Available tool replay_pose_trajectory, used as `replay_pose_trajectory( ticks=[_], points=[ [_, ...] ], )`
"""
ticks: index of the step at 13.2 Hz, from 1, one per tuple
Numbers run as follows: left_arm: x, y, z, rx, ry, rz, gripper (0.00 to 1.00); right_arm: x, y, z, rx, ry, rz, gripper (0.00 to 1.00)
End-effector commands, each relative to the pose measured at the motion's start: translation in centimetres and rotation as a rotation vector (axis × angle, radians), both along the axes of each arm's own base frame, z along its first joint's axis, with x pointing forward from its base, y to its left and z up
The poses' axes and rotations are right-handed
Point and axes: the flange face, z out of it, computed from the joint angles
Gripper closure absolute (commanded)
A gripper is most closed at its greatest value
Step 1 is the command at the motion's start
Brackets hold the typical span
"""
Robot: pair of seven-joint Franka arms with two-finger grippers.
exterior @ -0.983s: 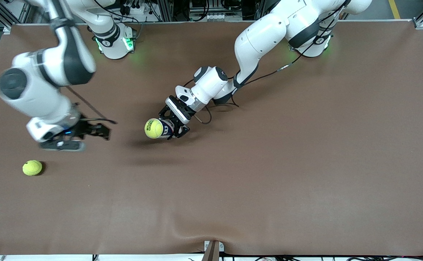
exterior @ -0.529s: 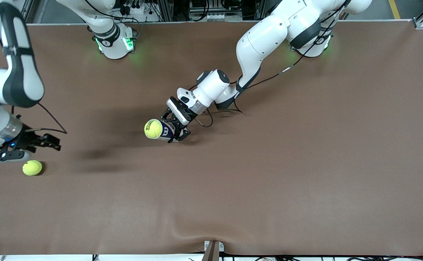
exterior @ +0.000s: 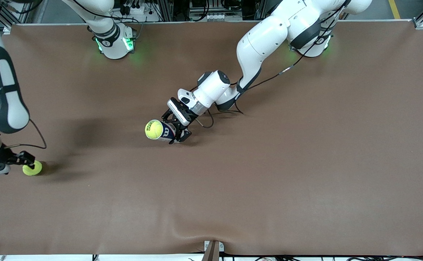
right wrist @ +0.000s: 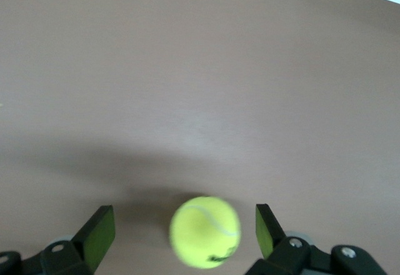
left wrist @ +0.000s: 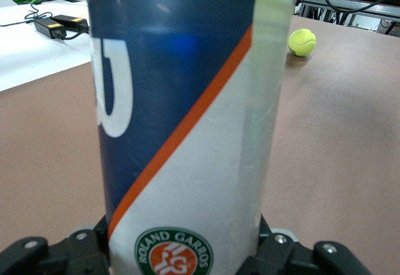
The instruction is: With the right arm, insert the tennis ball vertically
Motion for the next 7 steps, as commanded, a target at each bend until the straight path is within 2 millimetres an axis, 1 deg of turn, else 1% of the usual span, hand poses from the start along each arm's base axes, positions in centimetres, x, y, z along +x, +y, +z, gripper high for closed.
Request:
replay_pose_trajectory(
  ticks=[1,2,3,5,7],
  points=[
    [0.1,-0.1,0.1,-0.01,-0.02,-0.002,0.2,1.8,-1.8,-1.2,-0.008,-0.02,0.034,0.0],
    [0.1,-0.1,0.1,-0.01,-0.02,-0.002,0.2,1.6,-2.2,-1.9,0.0,-0.012,0.025,0.0],
    [0.1,-0.1,0.1,-0.011,-0.019,-0.001,0.2,1.1,-3.2,-2.5,0.011,-0.006,0.002,0.0],
    [0.1,-0.1,0.1,-0.01,-0.02,-0.002,0.2,0.3,-3.8,-4.1,0.049,0.016,-0.032,0.0],
    [0.1,-0.1,0.1,-0.01,-0.02,-0.002,0.2,-0.1,-4.0,-5.4,0.065,0.033,-0.041,0.0]
  ],
)
